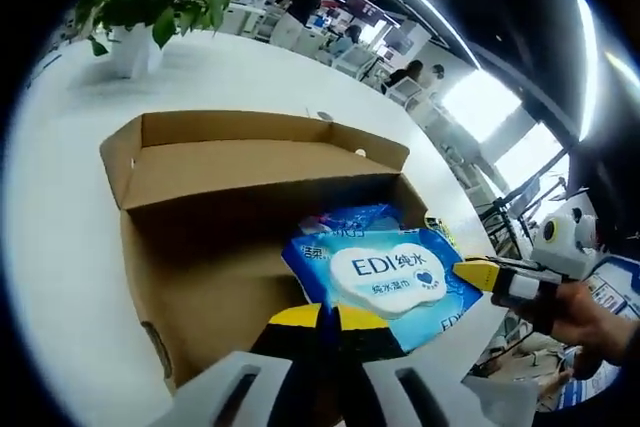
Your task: Operate the shoe box by opening the lid, removing the specified soft item, and placing it in the target area until the item is outside and the box remains undamaged.
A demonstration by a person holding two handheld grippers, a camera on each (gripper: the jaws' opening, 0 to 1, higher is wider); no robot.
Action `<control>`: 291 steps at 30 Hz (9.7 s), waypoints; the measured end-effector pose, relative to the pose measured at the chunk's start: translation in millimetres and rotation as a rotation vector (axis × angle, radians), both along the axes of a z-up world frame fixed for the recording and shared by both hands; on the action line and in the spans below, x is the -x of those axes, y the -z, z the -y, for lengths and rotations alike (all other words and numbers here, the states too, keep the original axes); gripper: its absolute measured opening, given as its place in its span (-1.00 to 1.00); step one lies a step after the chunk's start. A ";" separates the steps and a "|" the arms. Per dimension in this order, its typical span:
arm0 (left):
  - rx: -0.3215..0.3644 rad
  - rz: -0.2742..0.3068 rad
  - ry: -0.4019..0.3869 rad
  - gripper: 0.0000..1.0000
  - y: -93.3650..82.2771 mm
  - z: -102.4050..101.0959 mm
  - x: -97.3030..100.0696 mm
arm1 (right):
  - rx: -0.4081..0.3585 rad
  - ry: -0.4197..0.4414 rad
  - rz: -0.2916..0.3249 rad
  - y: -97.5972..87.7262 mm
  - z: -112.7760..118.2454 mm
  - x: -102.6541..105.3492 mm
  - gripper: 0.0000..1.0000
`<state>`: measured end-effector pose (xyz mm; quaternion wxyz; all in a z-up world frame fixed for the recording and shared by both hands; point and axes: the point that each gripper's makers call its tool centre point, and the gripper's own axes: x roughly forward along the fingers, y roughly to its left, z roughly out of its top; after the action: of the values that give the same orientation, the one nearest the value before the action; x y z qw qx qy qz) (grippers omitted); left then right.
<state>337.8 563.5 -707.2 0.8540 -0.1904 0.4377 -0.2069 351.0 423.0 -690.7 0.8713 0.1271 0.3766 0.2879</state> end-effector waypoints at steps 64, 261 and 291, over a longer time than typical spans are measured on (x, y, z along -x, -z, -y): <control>-0.030 0.197 0.268 -0.94 -69.3 129.8 -24.8 | -0.150 0.249 0.084 -41.9 114.0 30.0 -1.00; -0.221 0.325 -0.088 -0.41 -41.4 -44.2 47.9 | 0.588 -0.882 0.289 -0.6 -25.4 -20.7 -0.25; -0.233 0.307 -0.112 -0.41 -39.1 -57.3 50.4 | 0.664 -1.041 0.302 20.6 -41.4 -32.1 0.00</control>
<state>287.4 620.8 -668.1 0.9371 -0.0806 0.3121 -0.1336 383.1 464.4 -711.4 0.6536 -0.3915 0.3314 0.5565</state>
